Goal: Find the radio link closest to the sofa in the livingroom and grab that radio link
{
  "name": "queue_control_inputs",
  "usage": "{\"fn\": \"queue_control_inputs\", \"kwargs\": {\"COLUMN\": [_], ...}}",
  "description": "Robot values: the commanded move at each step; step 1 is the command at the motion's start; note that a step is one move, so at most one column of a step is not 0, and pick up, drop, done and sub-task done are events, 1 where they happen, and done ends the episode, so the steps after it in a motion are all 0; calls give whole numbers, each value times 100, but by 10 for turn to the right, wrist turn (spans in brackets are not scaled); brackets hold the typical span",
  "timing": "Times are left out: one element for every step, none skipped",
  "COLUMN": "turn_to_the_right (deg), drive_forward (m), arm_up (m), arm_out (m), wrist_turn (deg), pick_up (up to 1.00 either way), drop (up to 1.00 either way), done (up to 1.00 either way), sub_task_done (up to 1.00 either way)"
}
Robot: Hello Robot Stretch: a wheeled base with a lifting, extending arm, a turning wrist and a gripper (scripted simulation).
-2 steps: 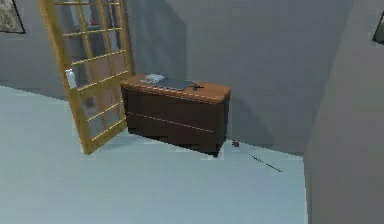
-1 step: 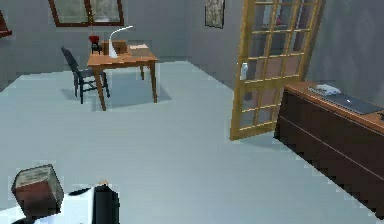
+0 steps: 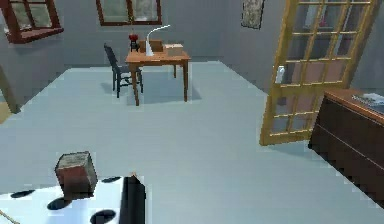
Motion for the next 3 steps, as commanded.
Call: {"fn": "queue_control_inputs", "kwargs": {"turn_to_the_right": [0,0,0], "drive_forward": [100,100,25], "arm_up": [0,0,0], "arm_out": [0,0,0], "wrist_turn": [0,0,0], "pick_up": [0,0,0], "drop": [0,0,0], "done": [0,0,0], "sub_task_done": [0,0,0]}}
